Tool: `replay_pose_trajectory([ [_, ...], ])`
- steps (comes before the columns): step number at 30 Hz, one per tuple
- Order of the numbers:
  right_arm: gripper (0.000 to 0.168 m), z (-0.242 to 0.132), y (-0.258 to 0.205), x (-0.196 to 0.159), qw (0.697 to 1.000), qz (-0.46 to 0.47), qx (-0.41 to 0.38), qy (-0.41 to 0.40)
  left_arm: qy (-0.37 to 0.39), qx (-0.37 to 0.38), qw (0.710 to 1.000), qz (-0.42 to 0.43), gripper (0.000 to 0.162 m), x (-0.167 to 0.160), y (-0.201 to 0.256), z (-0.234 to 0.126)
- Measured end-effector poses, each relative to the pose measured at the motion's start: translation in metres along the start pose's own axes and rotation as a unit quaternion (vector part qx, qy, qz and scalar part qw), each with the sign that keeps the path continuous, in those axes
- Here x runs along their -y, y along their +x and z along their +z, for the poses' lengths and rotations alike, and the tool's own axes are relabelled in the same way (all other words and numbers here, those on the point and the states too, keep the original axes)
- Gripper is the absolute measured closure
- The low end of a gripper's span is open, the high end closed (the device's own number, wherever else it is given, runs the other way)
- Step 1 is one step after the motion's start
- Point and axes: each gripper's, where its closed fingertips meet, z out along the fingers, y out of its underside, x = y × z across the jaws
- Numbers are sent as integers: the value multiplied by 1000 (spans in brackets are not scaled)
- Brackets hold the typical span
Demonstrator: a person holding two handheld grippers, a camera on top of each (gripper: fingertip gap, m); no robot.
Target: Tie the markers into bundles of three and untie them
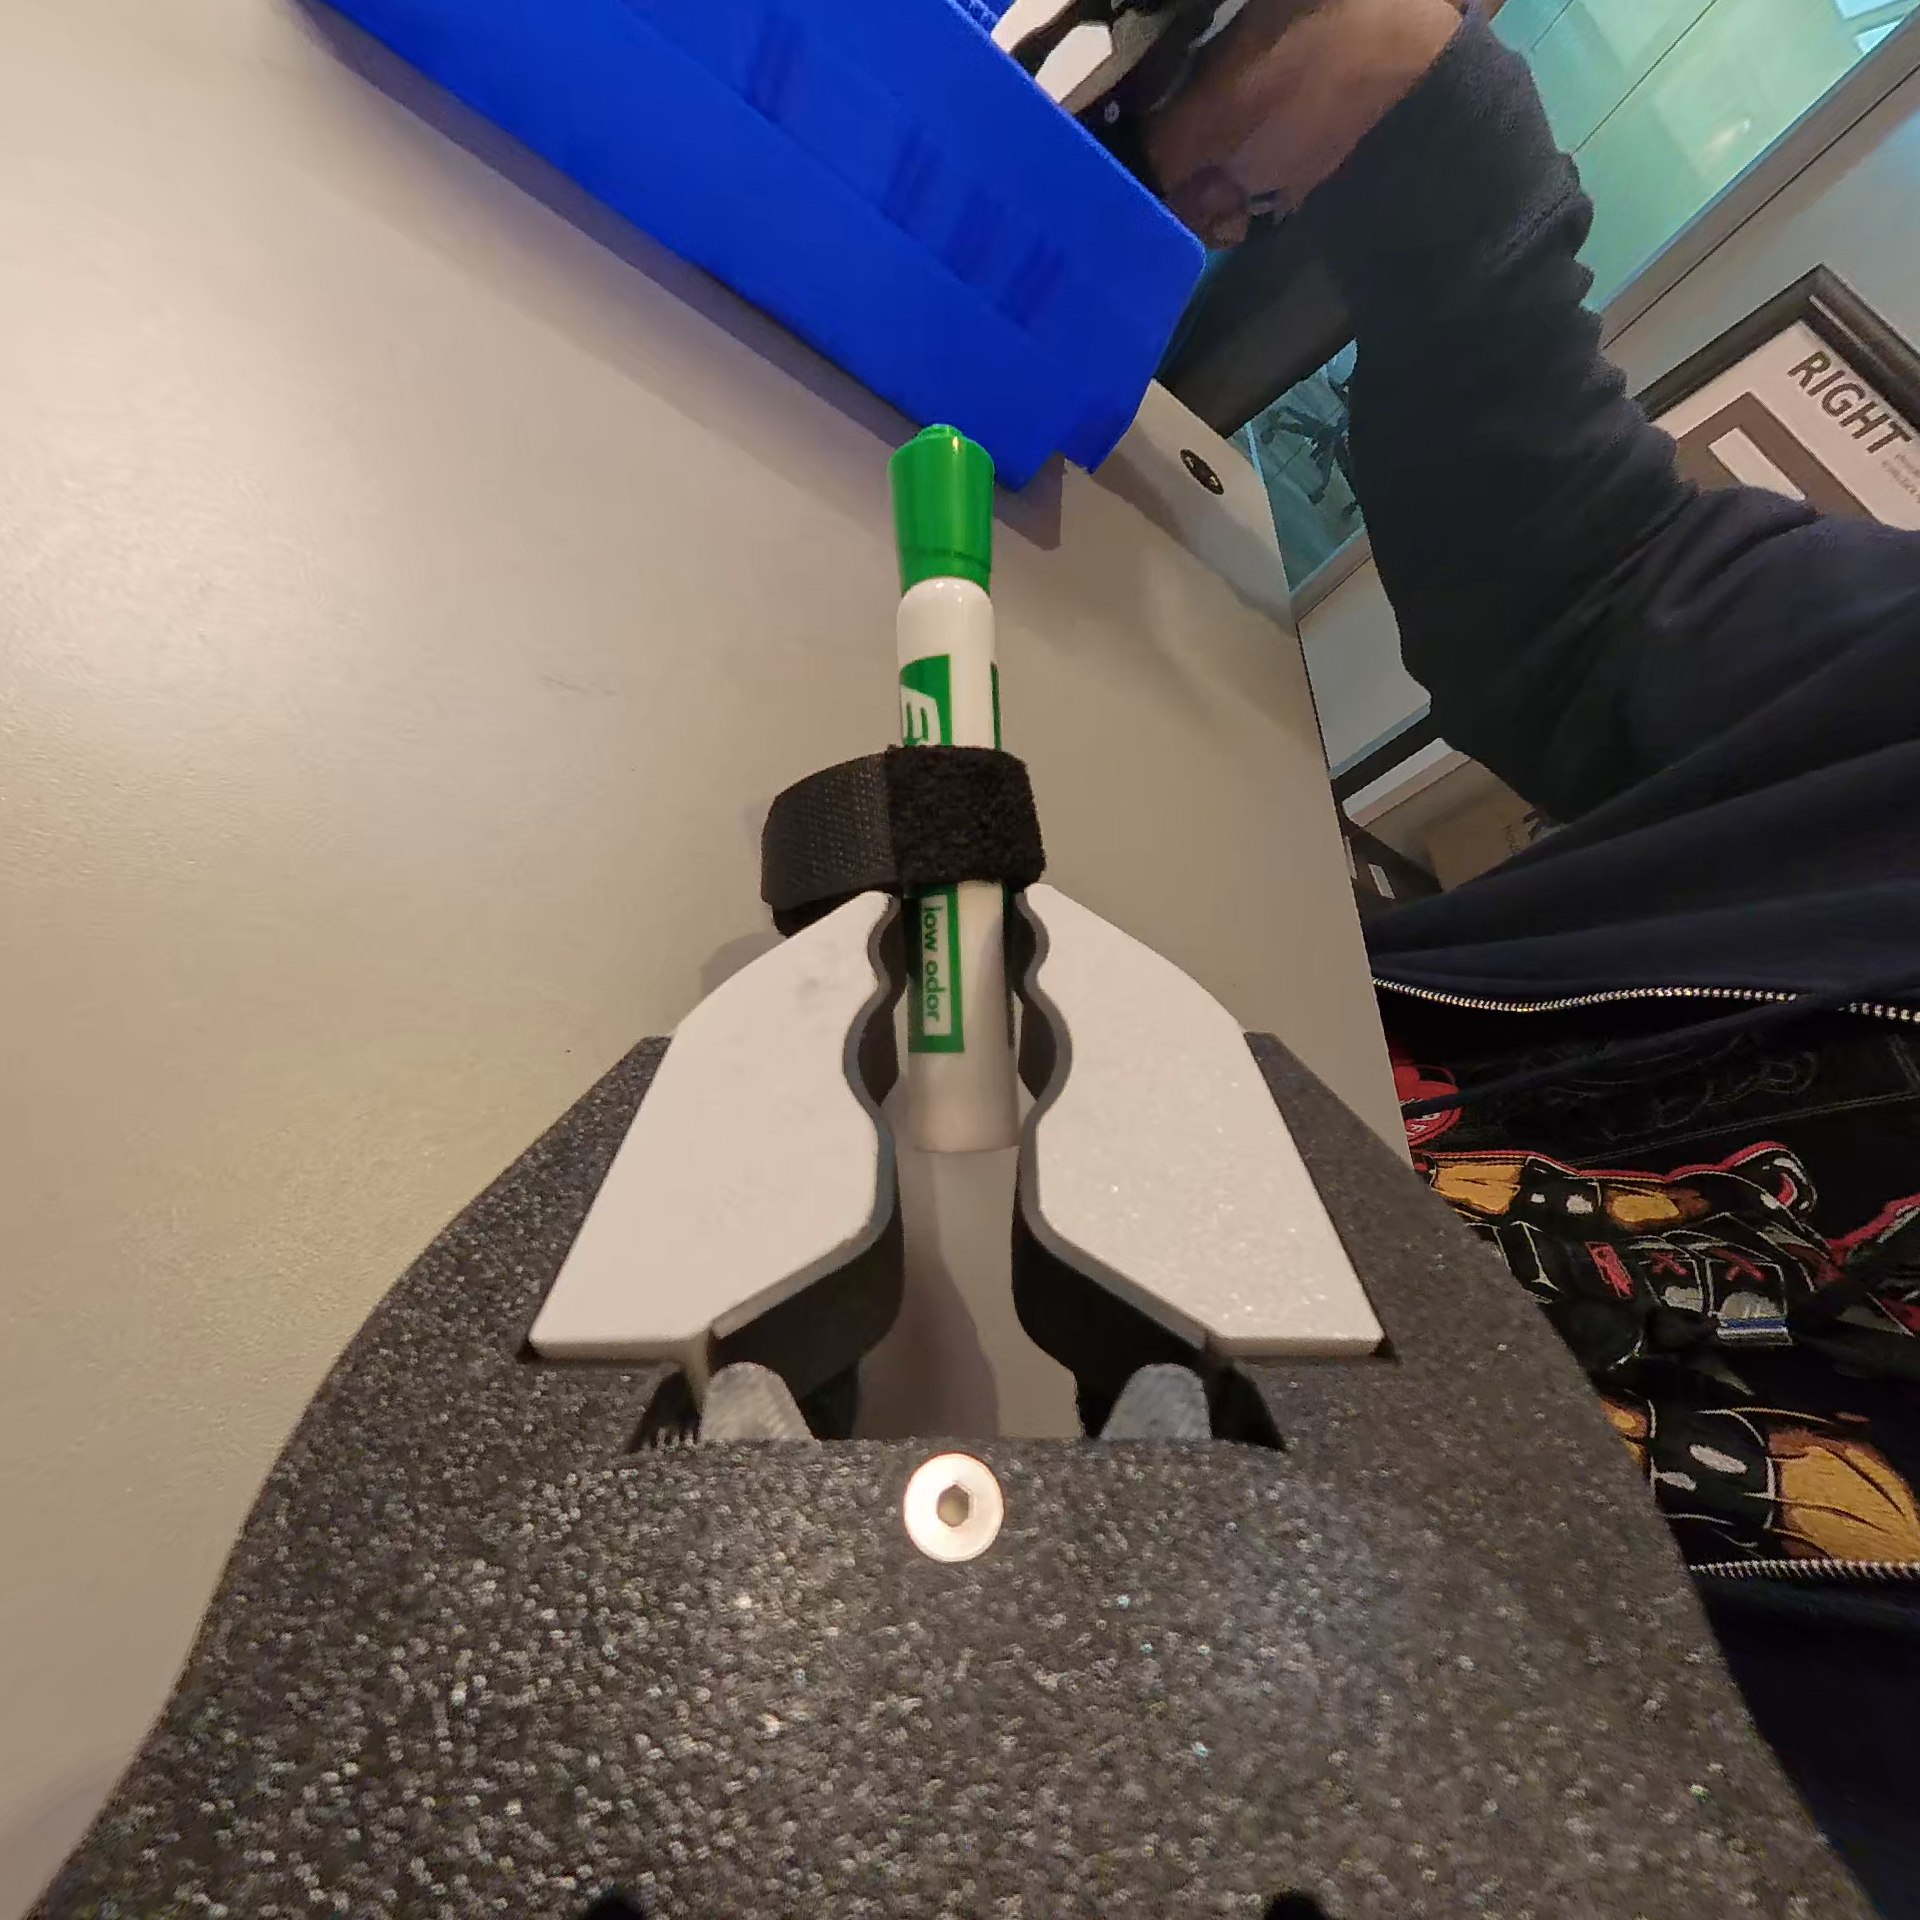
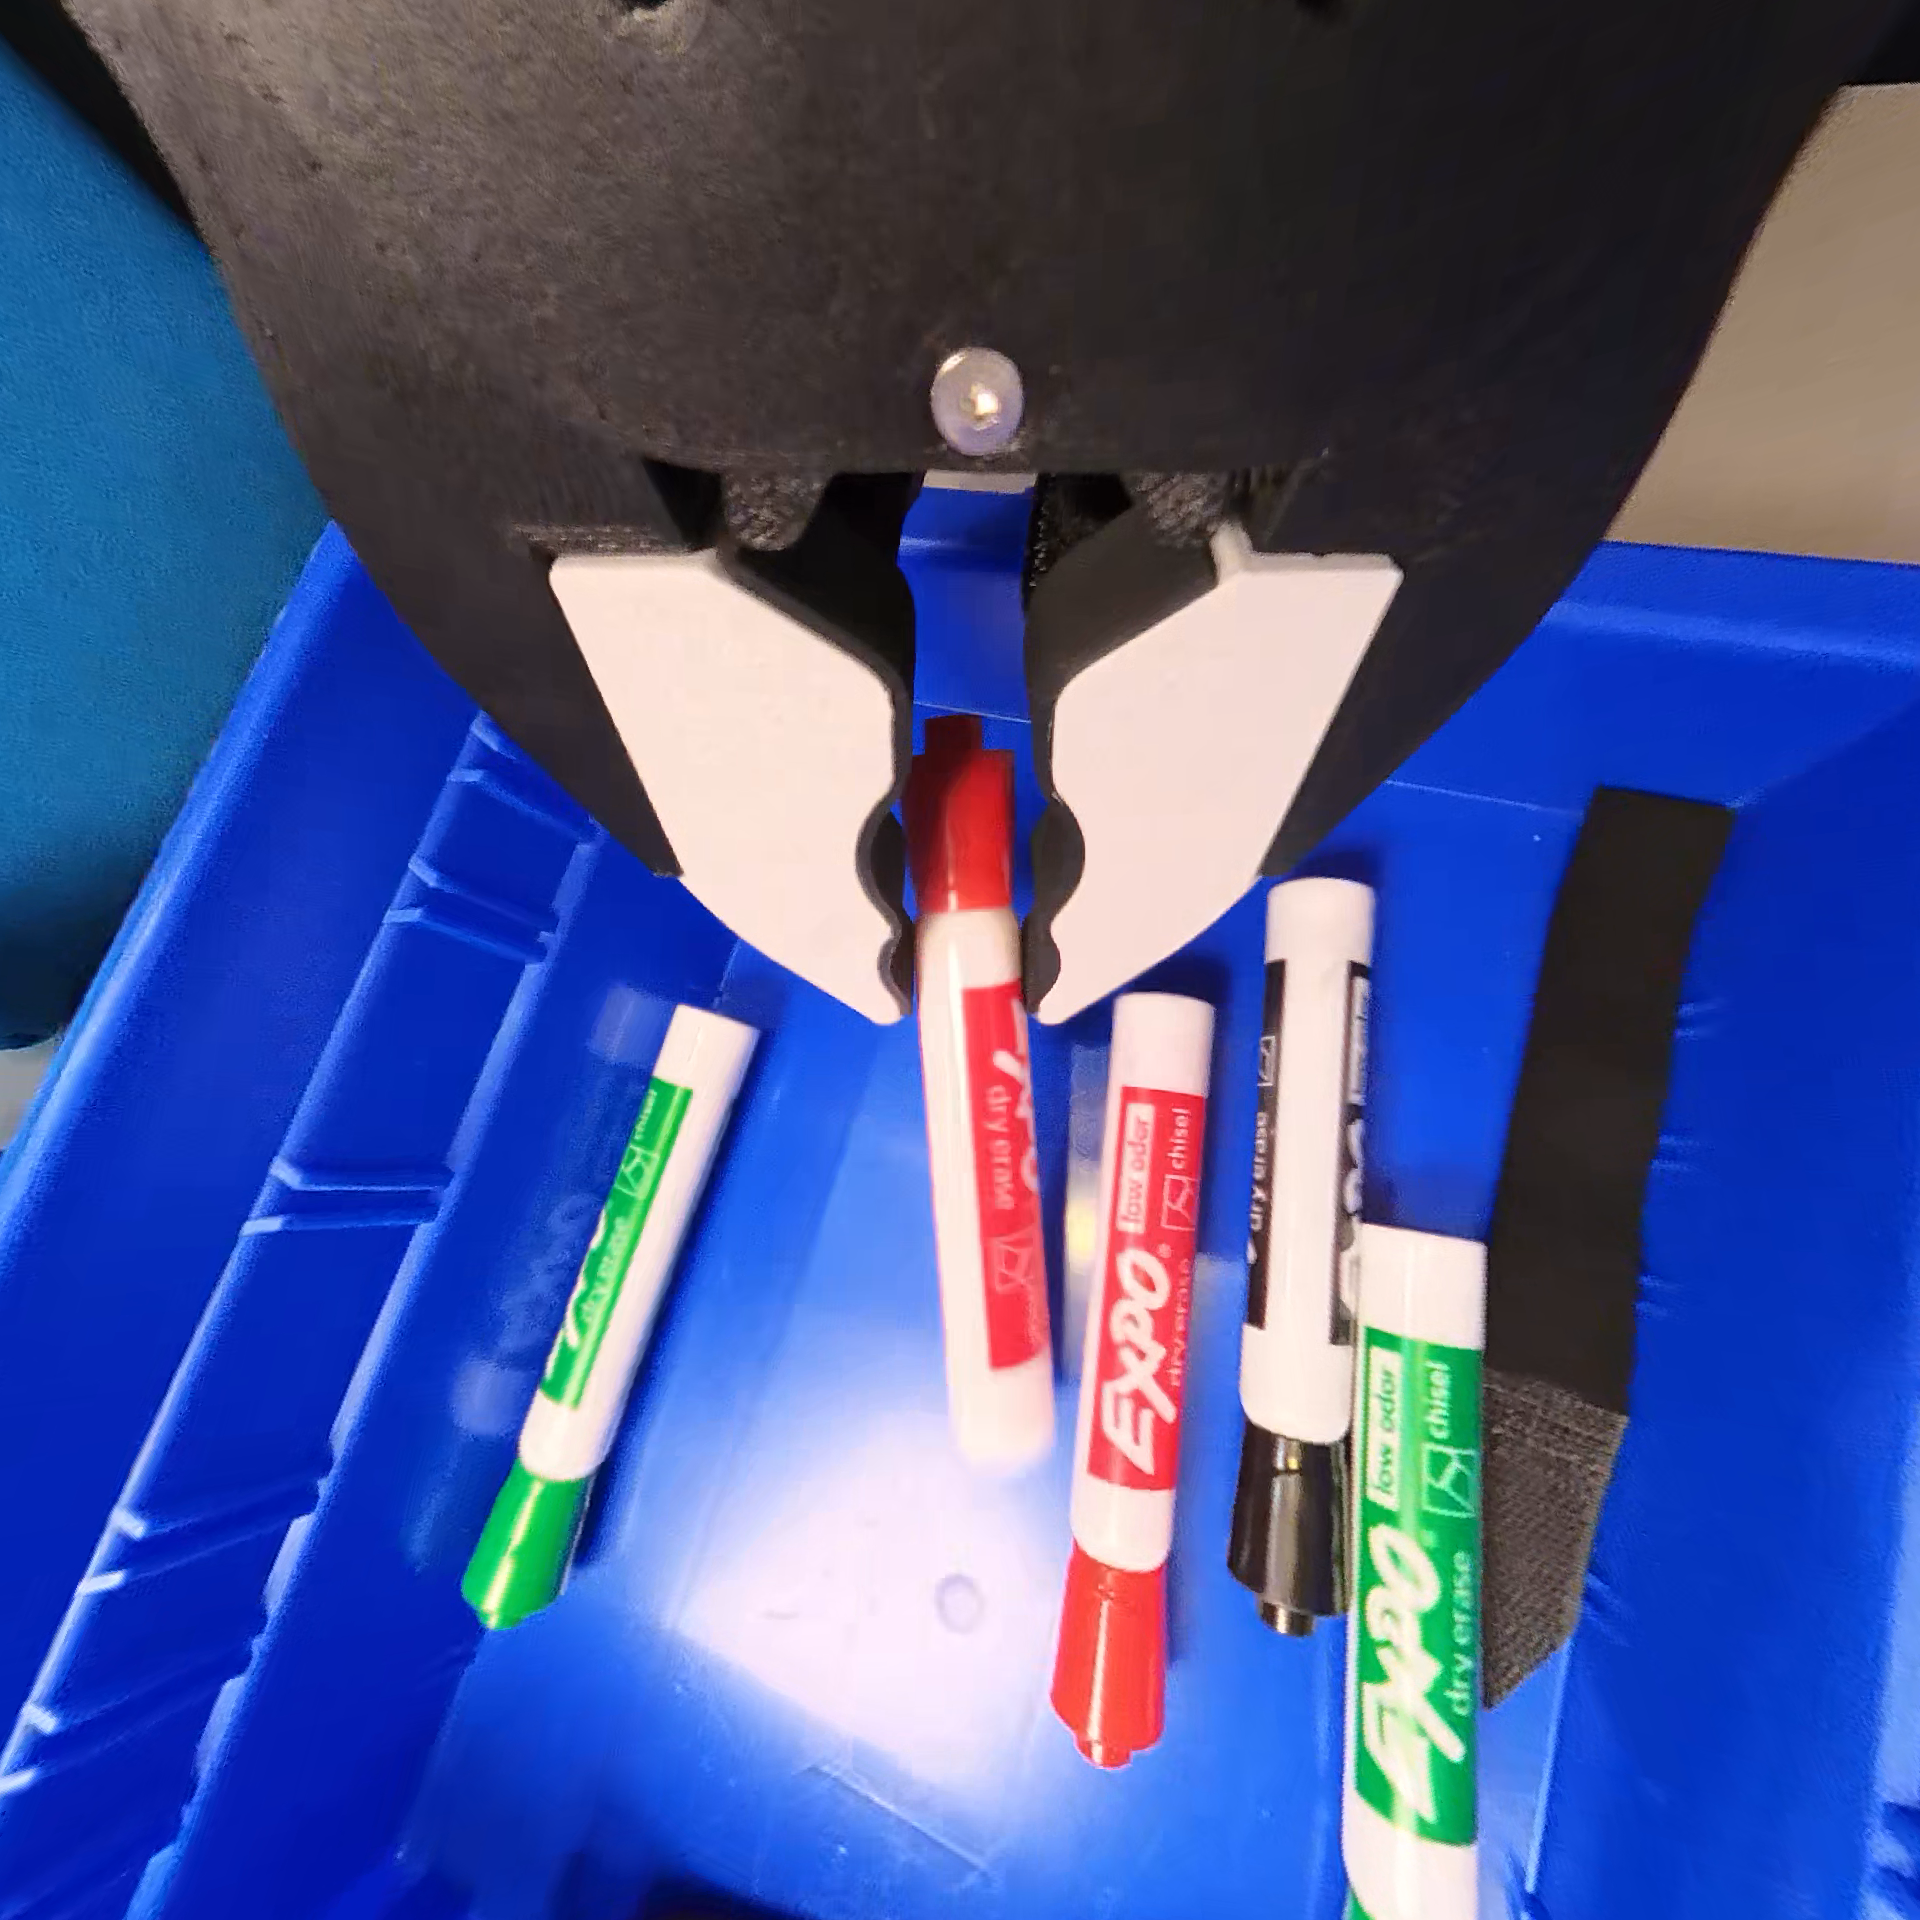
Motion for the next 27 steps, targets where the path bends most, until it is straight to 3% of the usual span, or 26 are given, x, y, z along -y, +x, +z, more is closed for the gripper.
replay_pose_trajectory([
  [3, 145, -6, -5, 3, 1000, -4, 4, 12, -1, -2, 1000, 0, 143, 0, 0, 0],
  [7, 120, -25, -10, 9, 999, -13, 2, 32, -1, -2, 1000, -1, 144, 0, 1, 0],
  [12, 120, -89, -59, 59, 984, -67, 11, 164, 8, 7, 1000, 9, 143, 3, 0, -2],
  [16, 126, -135, -172, 101, 939, -153, 135, 278, 24, 27, 998, 51, 144, 11, 1, -4],
  [20, 126, -133, -269, 122, 896, -170, 272, 307, 54, 34, 994, 90, 143, 21, 6, -7],
  [23, 120, -118, -299, 134, 878, -125, 345, 309, 76, 33, 991, 105, 144, 27, 9, -11],
  [27, 129, -123, -322, 145, 812, -35, 480, 329, 91, 26, 989, 117, 143, 30, 11, -14],
])
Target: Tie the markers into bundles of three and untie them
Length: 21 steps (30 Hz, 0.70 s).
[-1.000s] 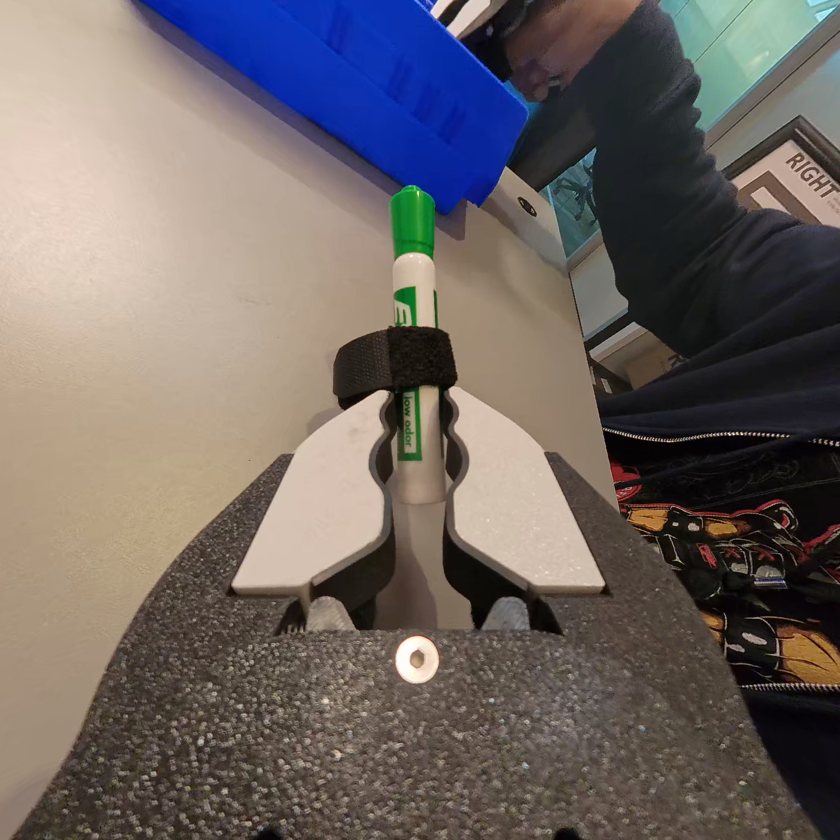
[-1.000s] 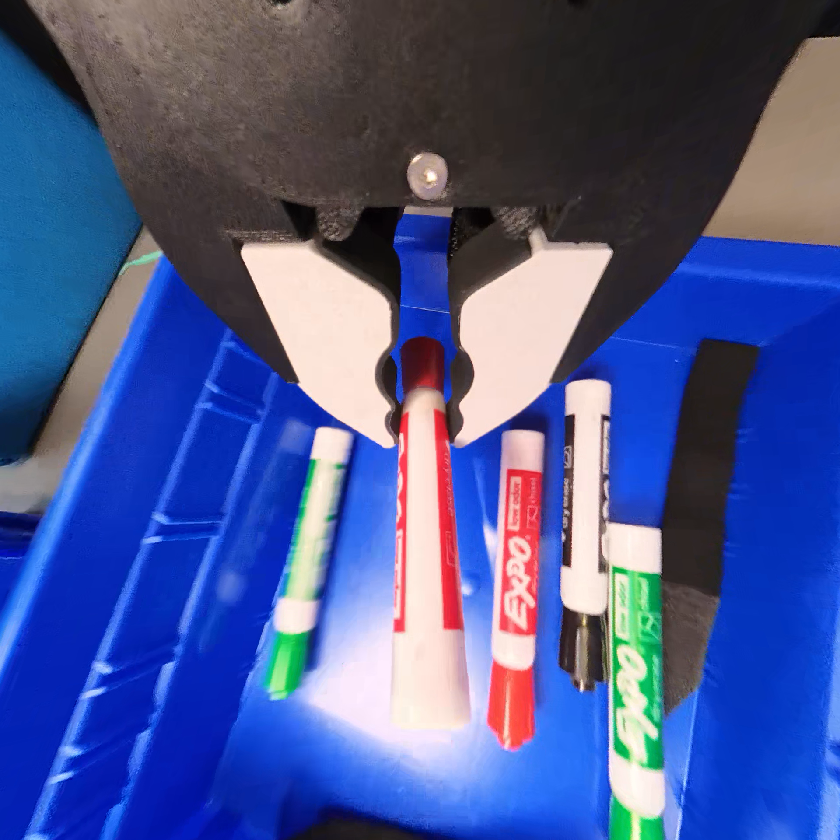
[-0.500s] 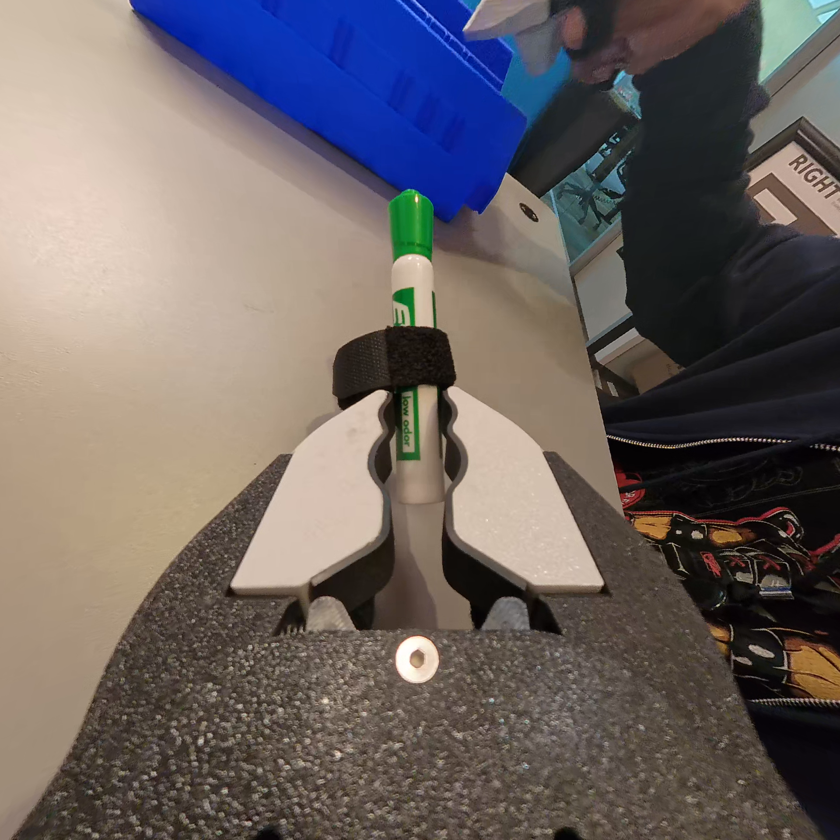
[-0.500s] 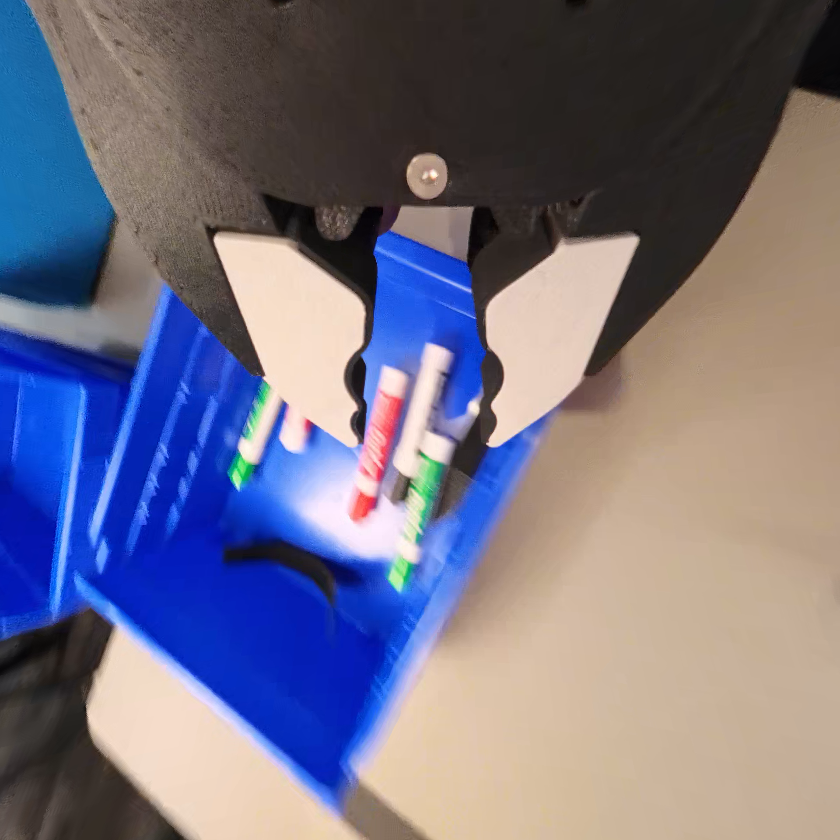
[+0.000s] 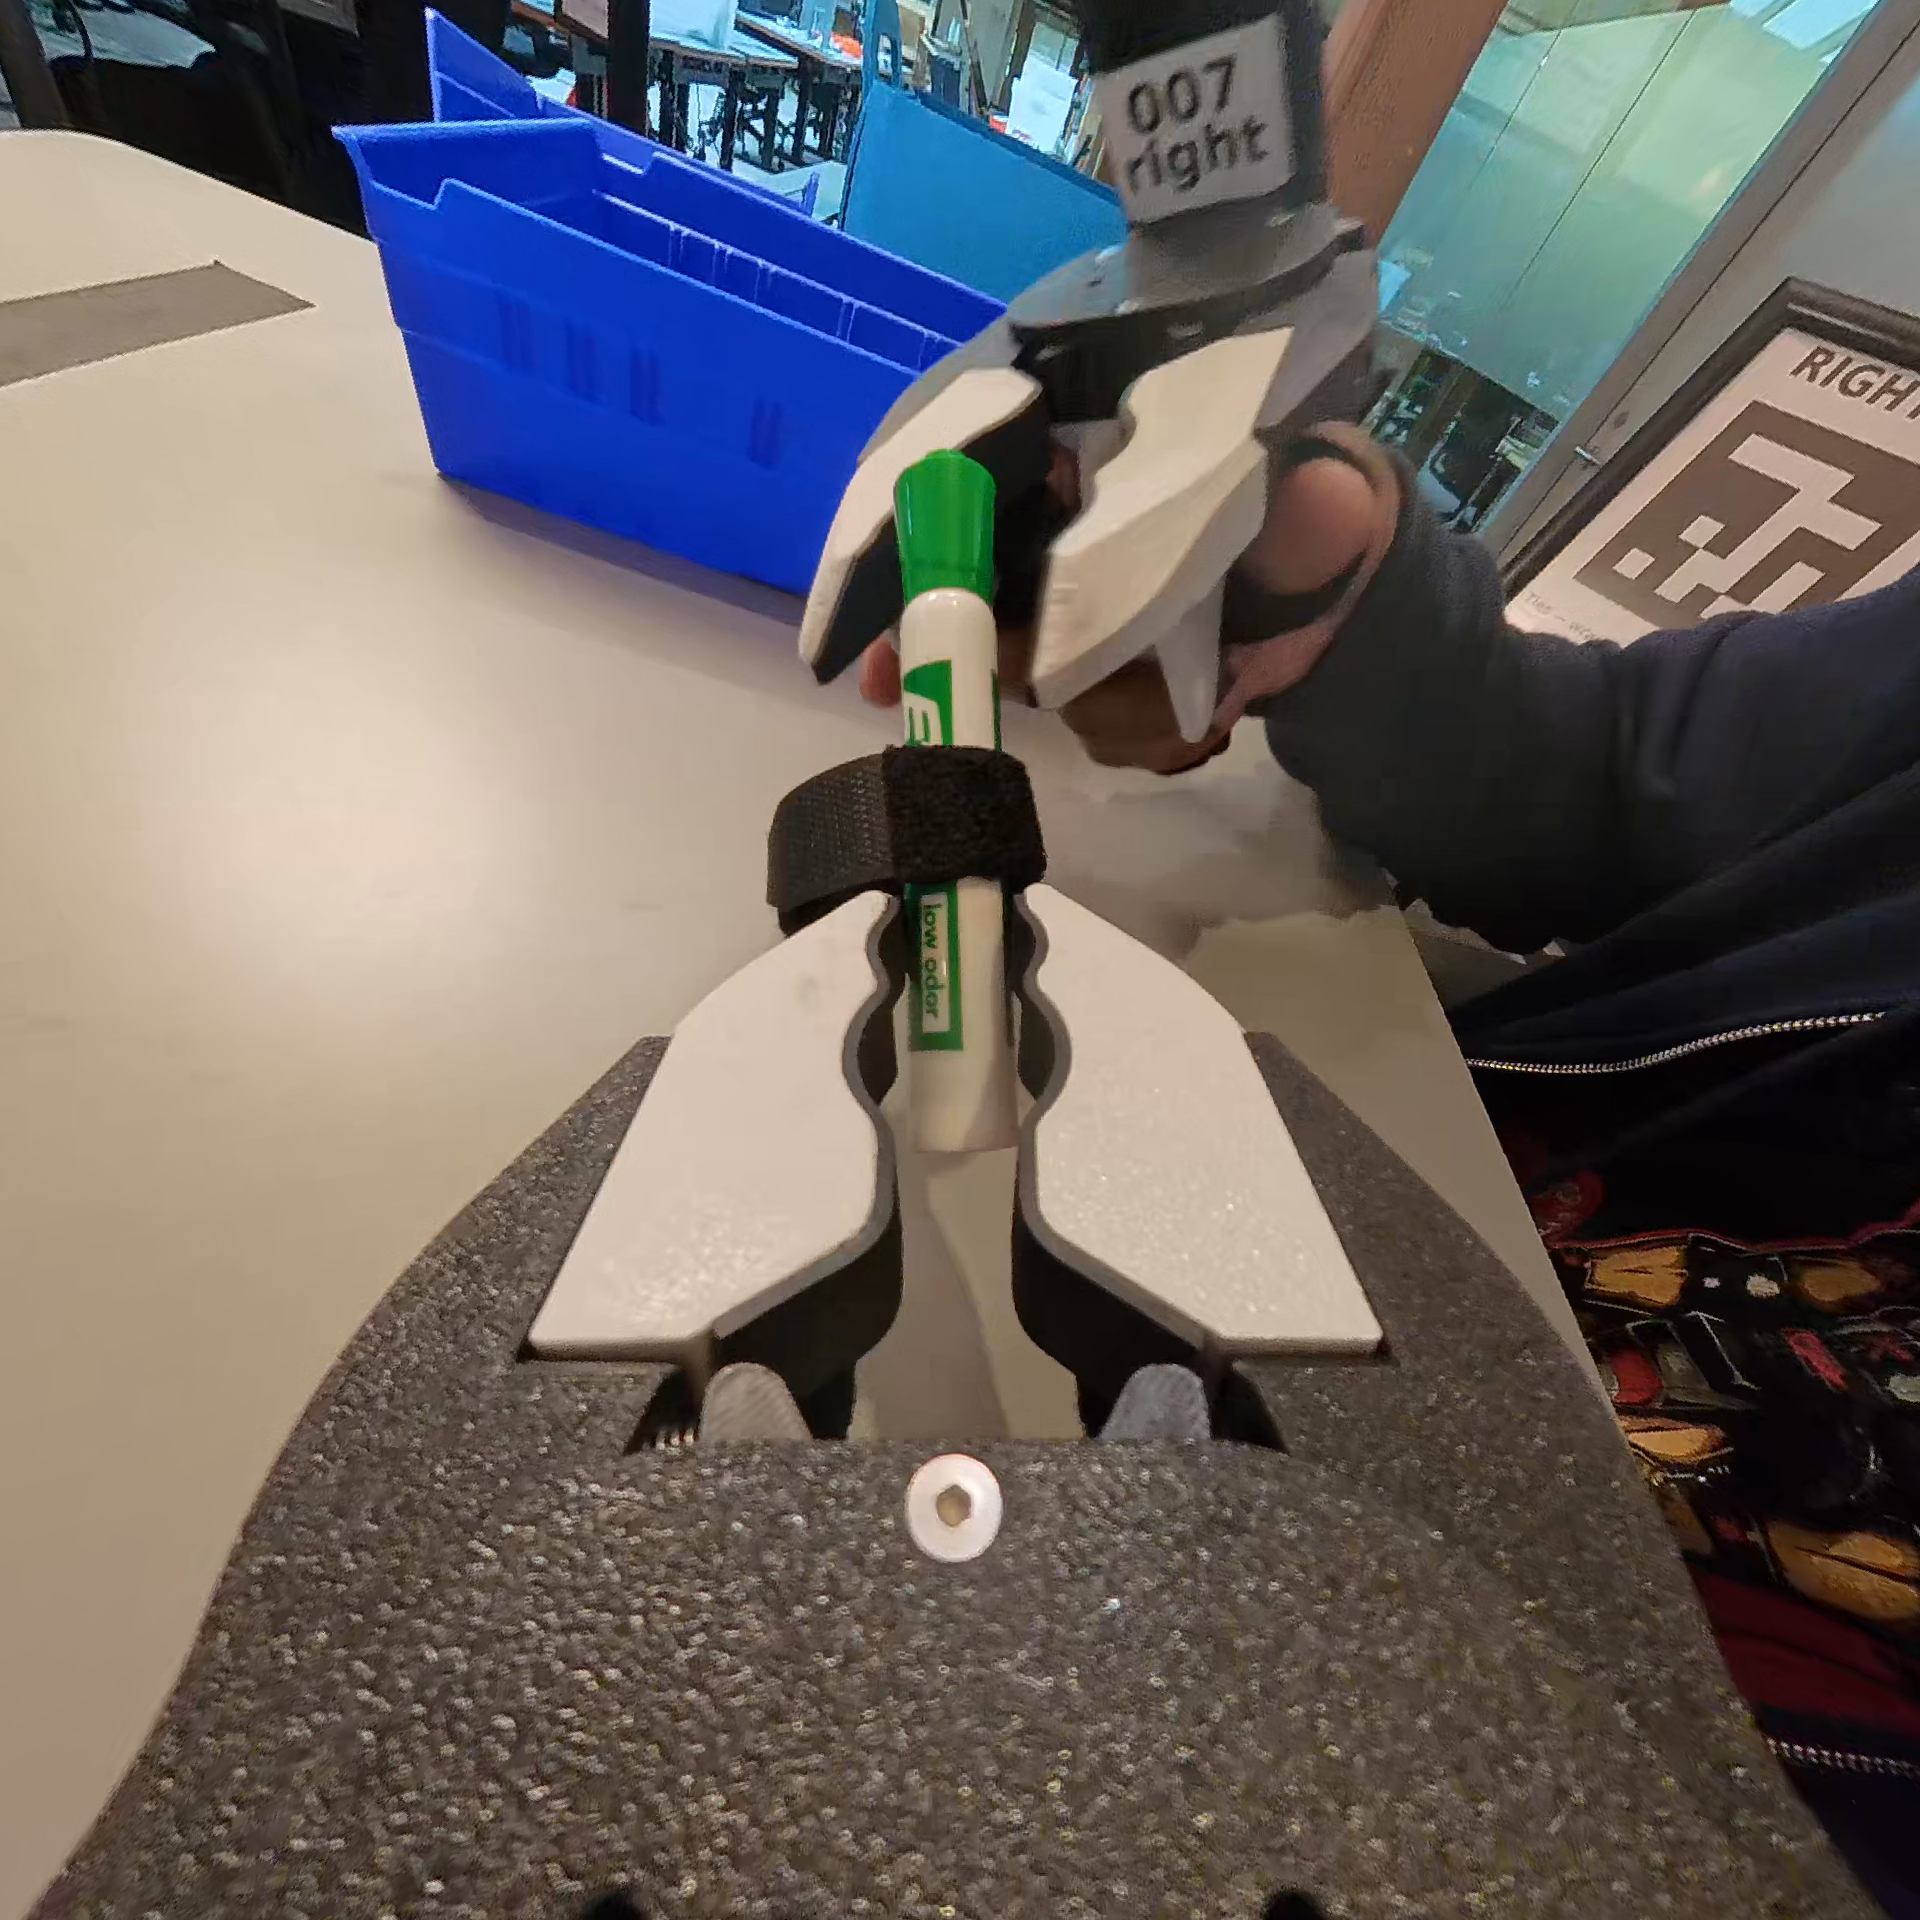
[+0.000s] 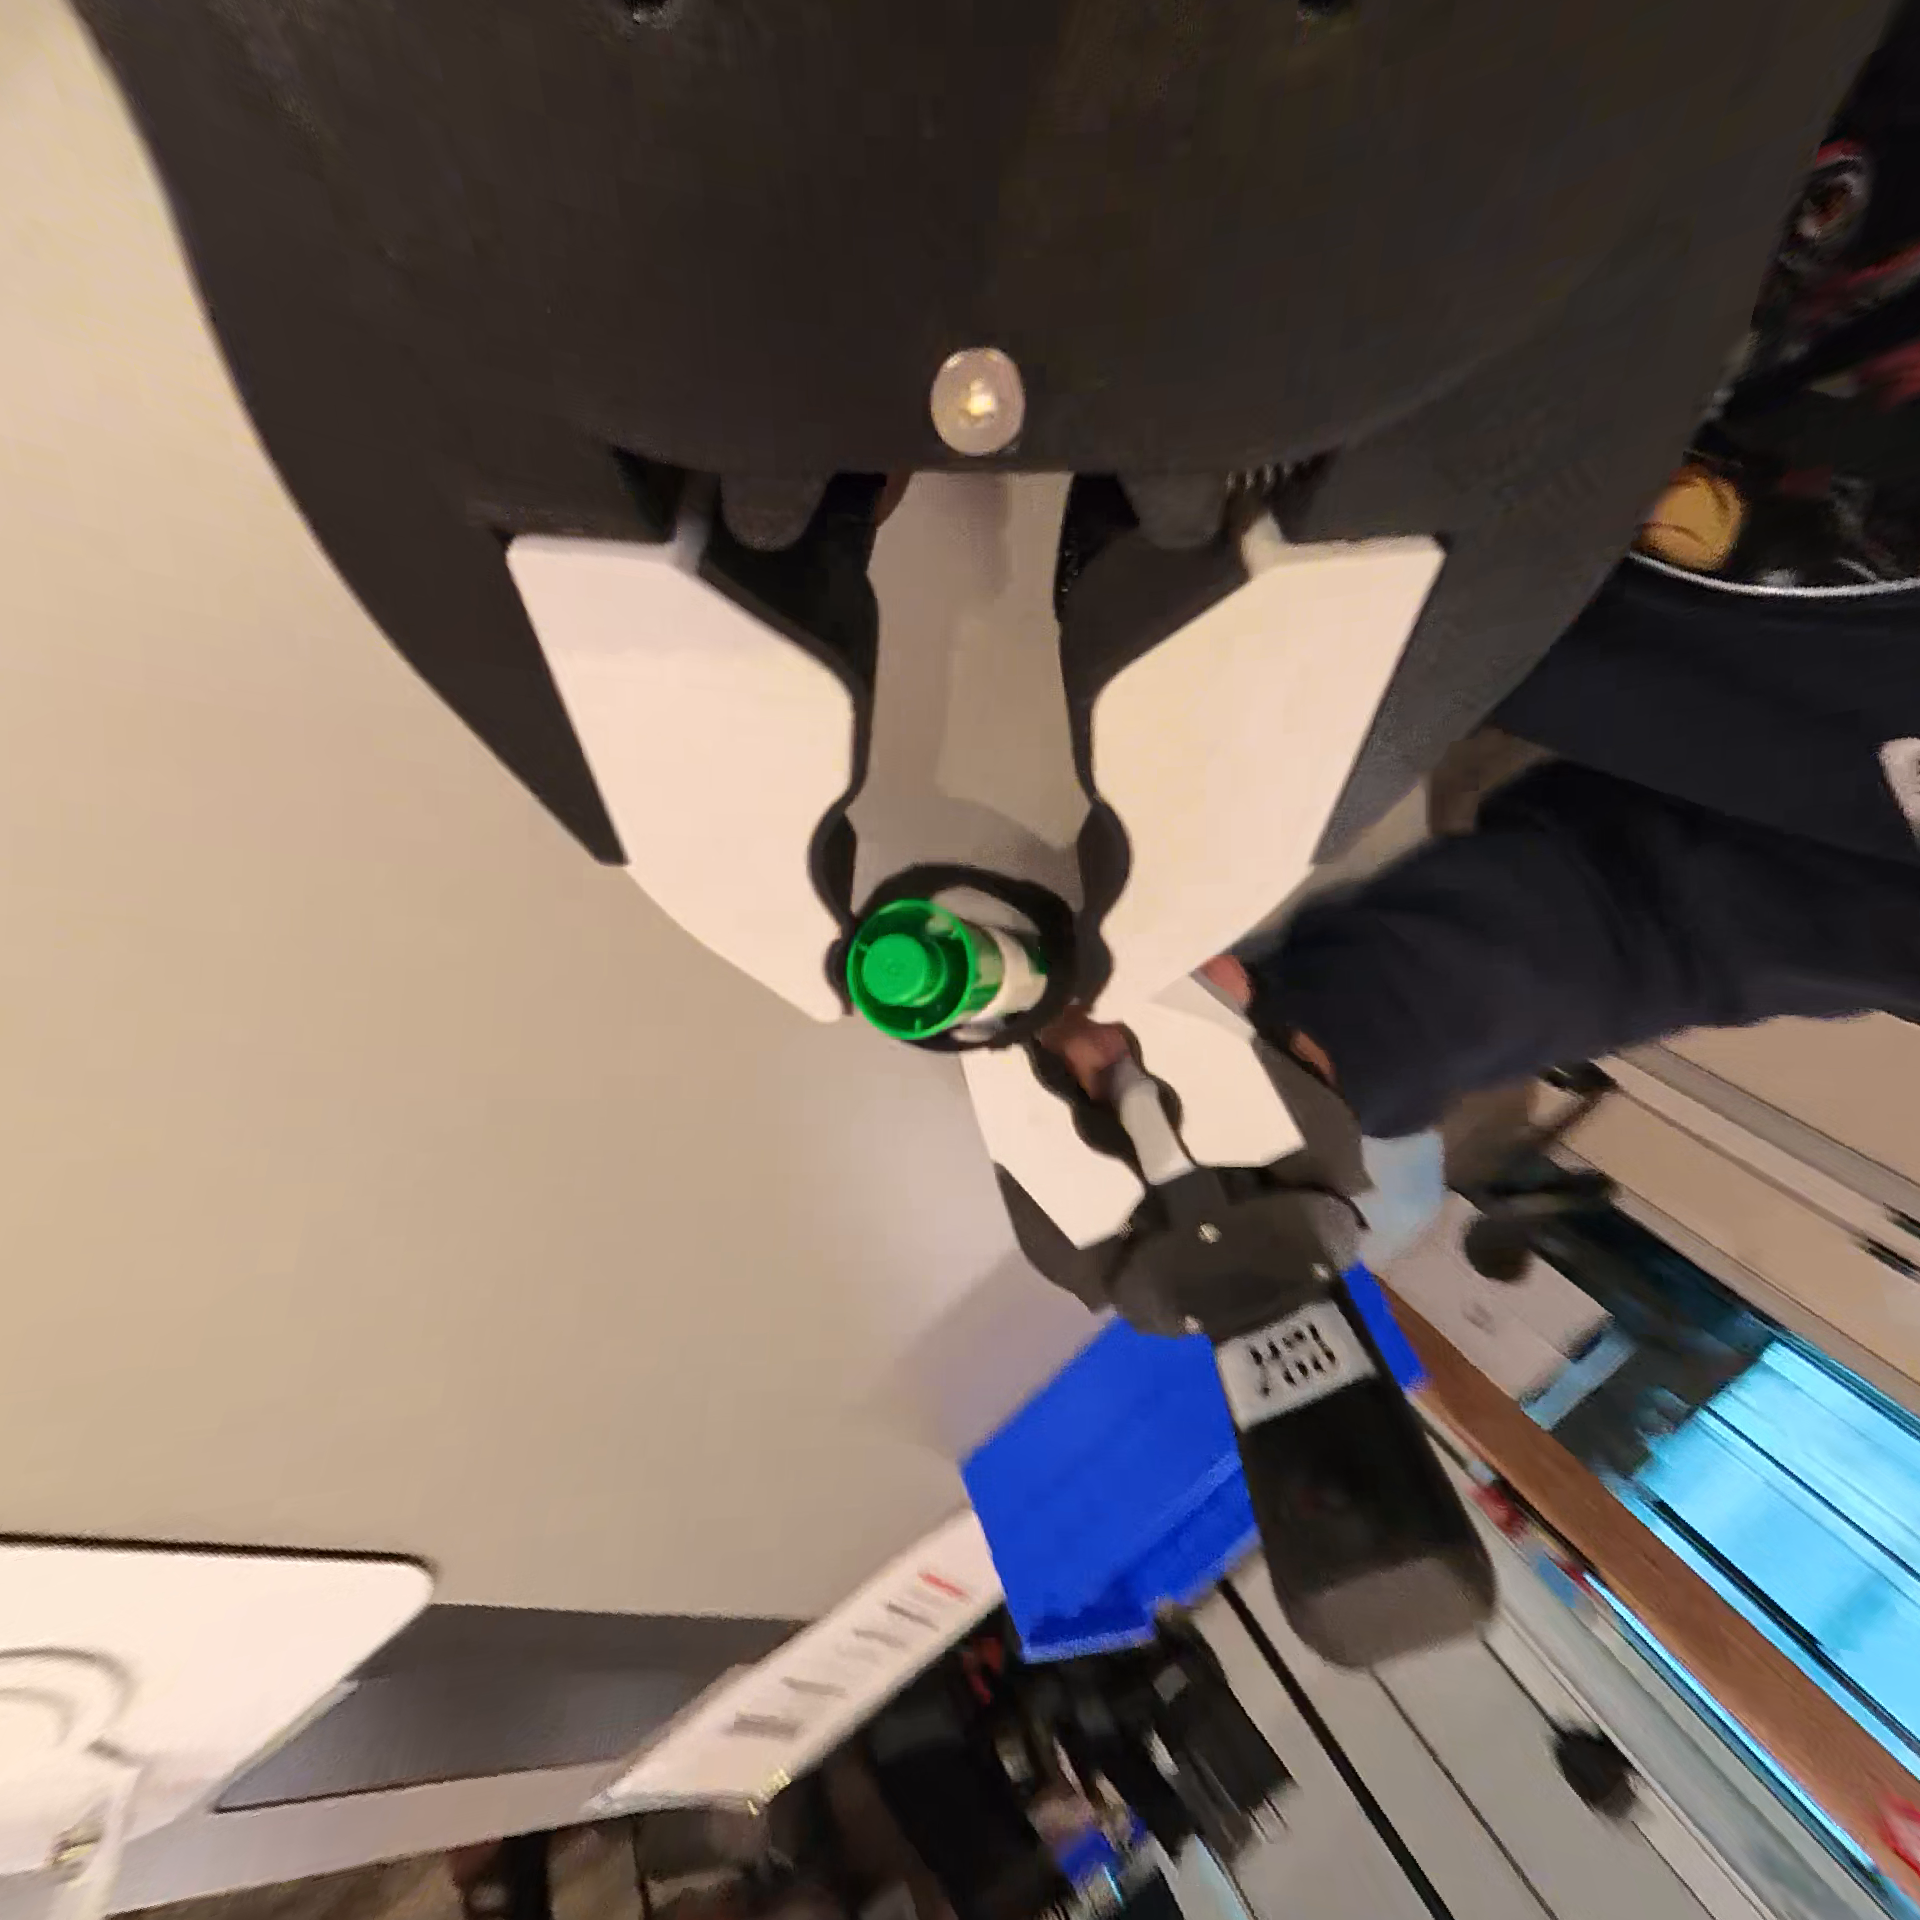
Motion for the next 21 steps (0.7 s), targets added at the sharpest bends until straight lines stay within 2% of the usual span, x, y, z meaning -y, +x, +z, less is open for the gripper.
replay_pose_trajectory([
  [2, 147, 4, -3, 6, 998, 28, 36, 37, 0, -9, 1000, 2, 143, -1, 2, 1],
  [5, 149, 4, -7, 7, 997, 21, 52, 46, 1, -15, 1000, -9, 143, -3, 1, 2],
  [9, 151, 6, -13, 5, 998, -37, 38, 42, 22, -72, 995, -60, 122, 1, 11, 2],
  [12, 151, 11, -18, 0, 995, -95, 20, 26, 59, -101, 989, -86, 119, 11, 15, -1],
  [13, 151, 12, -20, 0, 993, -114, 16, 25, 61, -105, 988, -95, 120, 11, 15, -1],
  [15, 151, 13, -27, 2, 989, -145, 13, 29, 61, -98, 988, -102, 134, 10, 12, -1],
  [21, 151, 0, -35, 19, 980, -188, -4, 62, 111, -105, 981, -118, 141, 23, 8, -10],
])
